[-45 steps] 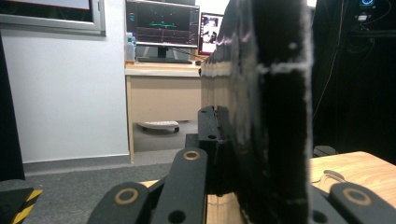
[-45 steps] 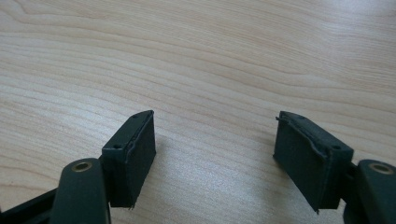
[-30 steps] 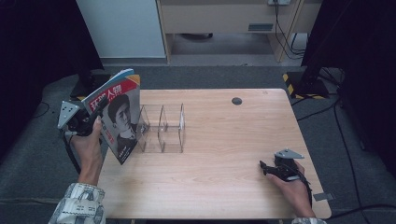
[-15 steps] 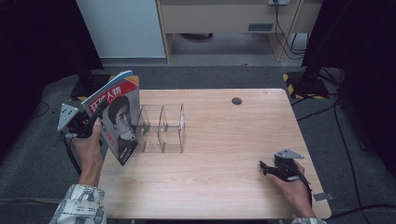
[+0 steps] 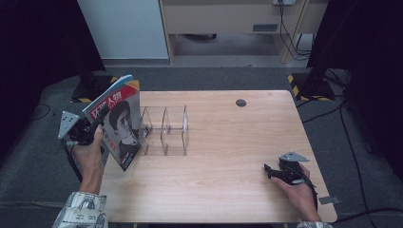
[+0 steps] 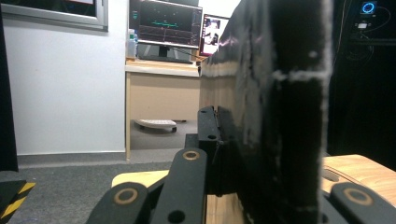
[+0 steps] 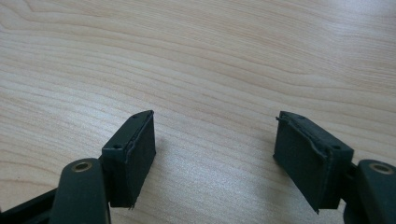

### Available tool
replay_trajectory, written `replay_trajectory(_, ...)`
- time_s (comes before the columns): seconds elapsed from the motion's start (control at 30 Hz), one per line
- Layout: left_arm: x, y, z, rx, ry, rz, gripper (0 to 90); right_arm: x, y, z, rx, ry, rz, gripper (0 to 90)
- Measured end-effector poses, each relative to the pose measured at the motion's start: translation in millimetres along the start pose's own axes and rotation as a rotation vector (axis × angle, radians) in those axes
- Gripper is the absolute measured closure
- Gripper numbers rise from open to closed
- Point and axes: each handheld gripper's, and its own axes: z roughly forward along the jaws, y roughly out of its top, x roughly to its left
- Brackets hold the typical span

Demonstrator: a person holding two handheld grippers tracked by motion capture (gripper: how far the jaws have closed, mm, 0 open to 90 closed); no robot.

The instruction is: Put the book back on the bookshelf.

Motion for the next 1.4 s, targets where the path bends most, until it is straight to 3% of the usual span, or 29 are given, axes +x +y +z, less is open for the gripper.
replay_trajectory(0.87, -4.9, -12.1, -2.1, 0.041, 0.022, 0.001, 82.2, 1.4, -0.4, -0.5, 0.001, 0.006, -0.002, 28.9)
replay_trajectory(1.4, -7.5, -10.4, -3.7, 0.079, 0.031, -0.001, 79.2, 1.5, -0.4, -0.6, 0.001, 0.007, 0.001, 28.7)
